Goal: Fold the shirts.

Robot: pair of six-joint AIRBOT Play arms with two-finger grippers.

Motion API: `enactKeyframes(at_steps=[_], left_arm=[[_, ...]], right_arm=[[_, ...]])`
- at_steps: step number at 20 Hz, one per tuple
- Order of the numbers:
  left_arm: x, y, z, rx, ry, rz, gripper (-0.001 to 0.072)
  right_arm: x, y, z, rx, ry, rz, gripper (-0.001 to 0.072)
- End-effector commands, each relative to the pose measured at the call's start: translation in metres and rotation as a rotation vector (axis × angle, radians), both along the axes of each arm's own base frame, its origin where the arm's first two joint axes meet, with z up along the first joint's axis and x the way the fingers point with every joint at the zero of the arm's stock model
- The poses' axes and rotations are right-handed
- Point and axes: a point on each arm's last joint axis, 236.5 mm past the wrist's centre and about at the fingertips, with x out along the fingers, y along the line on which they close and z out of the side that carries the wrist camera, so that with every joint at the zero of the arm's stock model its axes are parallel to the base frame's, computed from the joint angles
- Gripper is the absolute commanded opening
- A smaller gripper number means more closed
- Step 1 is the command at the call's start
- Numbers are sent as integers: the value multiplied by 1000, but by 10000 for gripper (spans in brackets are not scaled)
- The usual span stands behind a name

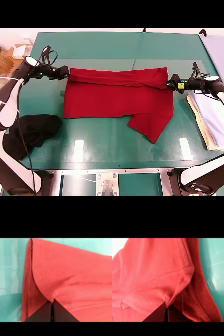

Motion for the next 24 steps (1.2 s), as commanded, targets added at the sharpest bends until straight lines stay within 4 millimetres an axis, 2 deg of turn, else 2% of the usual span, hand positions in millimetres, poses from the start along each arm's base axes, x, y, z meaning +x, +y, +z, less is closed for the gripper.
enactKeyframes(at_steps=[1,4,6,12,16,20,21,22,23,24], left_arm=[[-7,0,4,-29,75,37,29],[-29,5,-9,19,179,13,29],[-36,10,-15,59,203,-9,29],[-30,30,-21,156,175,3,30],[-23,24,-19,137,148,14,30],[-28,9,-21,145,156,-26,31],[-32,6,-23,151,169,-40,34],[-37,6,-23,151,188,-52,309],[-42,9,-21,145,217,-53,527],[-50,15,-16,137,254,-64,529]], right_arm=[[-1,1,-1,1,4,3,17],[-1,1,-1,1,4,4,16],[-1,1,-1,1,4,4,17],[-2,1,-1,2,5,5,17],[-5,9,-4,10,15,22,18],[-6,22,-8,6,23,41,20],[-6,21,-8,7,23,41,95],[-6,19,-5,12,21,41,256],[-7,14,1,31,26,39,340],[-9,9,11,51,27,40,342]])
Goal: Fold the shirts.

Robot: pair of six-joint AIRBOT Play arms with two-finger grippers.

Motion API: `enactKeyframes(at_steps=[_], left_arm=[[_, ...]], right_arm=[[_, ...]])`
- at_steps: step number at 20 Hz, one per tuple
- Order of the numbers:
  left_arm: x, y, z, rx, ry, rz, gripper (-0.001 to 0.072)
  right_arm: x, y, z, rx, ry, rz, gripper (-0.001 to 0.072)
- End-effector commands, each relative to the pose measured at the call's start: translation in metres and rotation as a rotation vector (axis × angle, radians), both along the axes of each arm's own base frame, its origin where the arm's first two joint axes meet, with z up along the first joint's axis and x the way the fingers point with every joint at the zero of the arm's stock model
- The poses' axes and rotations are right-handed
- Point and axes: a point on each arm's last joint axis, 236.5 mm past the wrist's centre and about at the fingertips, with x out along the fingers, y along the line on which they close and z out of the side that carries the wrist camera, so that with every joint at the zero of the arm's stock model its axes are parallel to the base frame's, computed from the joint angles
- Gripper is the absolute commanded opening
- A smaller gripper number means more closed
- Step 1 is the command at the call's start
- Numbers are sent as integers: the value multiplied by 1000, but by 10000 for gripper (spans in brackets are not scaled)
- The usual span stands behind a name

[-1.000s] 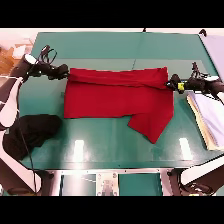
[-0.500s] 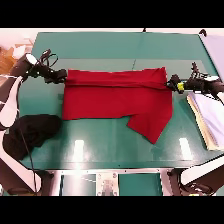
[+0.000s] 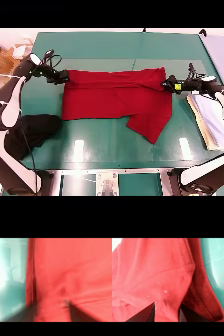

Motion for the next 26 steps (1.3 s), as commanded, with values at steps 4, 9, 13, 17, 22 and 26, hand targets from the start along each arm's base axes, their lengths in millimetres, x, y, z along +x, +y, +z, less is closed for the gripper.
enactKeyframes(at_steps=[4,9,13,17,22,26], left_arm=[[-70,29,22,-68,284,-35,531],[-163,16,14,-96,444,-32,531],[-220,6,-4,-109,388,101,532],[-256,-11,-27,-198,350,270,532],[-251,-23,-51,-322,298,478,532],[-204,-32,-44,-329,101,571,530]], right_arm=[[-31,-40,61,52,-13,-26,286],[-130,-55,54,-3,82,-120,283],[-194,-60,41,21,122,-295,286],[-226,-51,31,23,132,-357,296],[-247,-30,1,72,207,-368,316],[-264,-17,-22,97,259,-385,374]])
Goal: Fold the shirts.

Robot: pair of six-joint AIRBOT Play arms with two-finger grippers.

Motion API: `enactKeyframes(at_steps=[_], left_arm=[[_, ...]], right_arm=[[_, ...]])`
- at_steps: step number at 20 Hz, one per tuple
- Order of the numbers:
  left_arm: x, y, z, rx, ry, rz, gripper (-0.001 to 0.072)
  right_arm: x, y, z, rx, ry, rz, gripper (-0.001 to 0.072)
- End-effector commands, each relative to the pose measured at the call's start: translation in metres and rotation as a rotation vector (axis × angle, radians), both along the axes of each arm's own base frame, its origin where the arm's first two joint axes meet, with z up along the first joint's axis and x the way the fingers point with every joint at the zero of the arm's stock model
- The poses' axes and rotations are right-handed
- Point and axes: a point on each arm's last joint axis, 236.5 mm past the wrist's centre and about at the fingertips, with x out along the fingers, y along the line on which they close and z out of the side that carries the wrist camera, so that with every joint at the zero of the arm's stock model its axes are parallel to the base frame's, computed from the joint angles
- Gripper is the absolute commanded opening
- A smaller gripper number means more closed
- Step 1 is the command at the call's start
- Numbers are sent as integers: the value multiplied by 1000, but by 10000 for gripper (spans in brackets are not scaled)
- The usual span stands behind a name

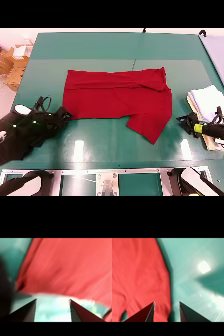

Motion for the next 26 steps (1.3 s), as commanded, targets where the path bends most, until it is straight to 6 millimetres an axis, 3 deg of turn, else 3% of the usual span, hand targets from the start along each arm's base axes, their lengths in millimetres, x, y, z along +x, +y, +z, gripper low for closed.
enactKeyframes(at_steps=[1,2,3,4,5,9,12,14,15,16,17,21,24,26], left_arm=[[36,-1,-3,46,-131,146,479],[35,-5,-8,44,-118,142,468],[32,-7,-14,46,-101,136,333],[31,-8,-16,45,-94,132,111],[32,-8,-14,49,-101,124,31],[37,-16,-1,54,-128,25,30],[36,-19,2,57,-125,-9,30],[31,-21,0,64,-123,-47,30],[29,-23,0,64,-124,-68,31],[28,-25,2,60,-122,-86,30],[26,-27,4,54,-117,-107,30],[10,-17,20,94,-68,-232,28],[-17,9,27,212,4,-281,29],[-38,11,29,223,62,-338,28]], right_arm=[[-16,12,-20,23,41,-17,374],[-18,15,-23,28,49,-16,375],[-20,18,-25,33,55,-11,376],[-21,21,-26,36,58,-3,407],[-21,25,-26,37,60,11,472],[-19,45,-32,29,71,85,482],[-4,59,-40,75,68,60,481],[2,79,-43,139,70,77,467],[2,87,-47,156,79,94,359],[3,89,-49,152,76,114,157],[6,86,-47,134,62,130,24],[12,52,-21,38,33,136,15],[-11,25,-2,-84,67,107,15],[-34,15,4,-167,133,110,15]])
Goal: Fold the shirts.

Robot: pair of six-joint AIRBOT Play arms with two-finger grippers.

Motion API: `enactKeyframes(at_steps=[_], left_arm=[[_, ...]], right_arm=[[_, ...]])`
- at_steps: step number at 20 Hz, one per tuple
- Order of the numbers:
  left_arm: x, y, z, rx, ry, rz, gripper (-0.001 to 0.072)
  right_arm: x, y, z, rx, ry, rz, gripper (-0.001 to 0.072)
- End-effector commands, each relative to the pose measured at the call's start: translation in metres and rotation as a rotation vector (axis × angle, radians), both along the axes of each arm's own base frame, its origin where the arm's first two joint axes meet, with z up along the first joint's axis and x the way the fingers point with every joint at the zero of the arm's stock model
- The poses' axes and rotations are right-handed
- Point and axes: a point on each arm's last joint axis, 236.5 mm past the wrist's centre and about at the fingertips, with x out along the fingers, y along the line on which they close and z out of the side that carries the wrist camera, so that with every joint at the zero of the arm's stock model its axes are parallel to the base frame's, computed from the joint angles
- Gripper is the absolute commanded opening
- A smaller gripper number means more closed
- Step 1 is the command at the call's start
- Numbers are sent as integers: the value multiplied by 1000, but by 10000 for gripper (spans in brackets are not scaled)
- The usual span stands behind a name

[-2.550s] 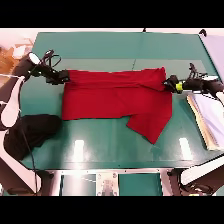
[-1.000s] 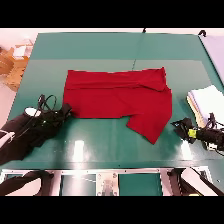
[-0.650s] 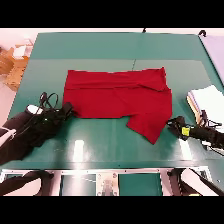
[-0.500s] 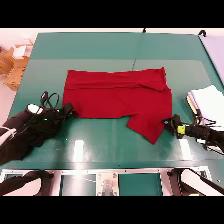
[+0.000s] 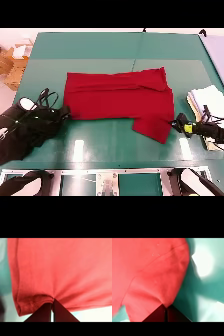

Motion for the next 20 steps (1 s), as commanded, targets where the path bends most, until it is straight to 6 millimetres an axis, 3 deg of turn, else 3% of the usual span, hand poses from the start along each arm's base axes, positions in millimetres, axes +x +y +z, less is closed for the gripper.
enactKeyframes(at_steps=[1,4,6,8,12,14,17,20], left_arm=[[-44,13,1,74,139,-90,28],[-65,-2,-1,76,198,-164,28],[-69,-12,2,84,202,-212,29],[-54,-15,16,86,155,-215,28],[6,-14,72,122,-35,-214,28],[33,-16,91,126,-83,-213,27],[70,-20,94,127,-98,-213,28],[107,-21,84,137,-109,-205,28]], right_arm=[[-41,-21,11,-143,112,-13,16],[-67,-29,23,-239,154,-7,15],[-64,-27,33,-248,121,-19,15],[-50,-22,44,-218,75,-17,15],[6,-24,97,-220,-96,-13,15],[38,-20,119,-219,-152,25,16],[89,-13,135,-203,-198,76,16],[141,-5,126,-189,-204,113,16]])
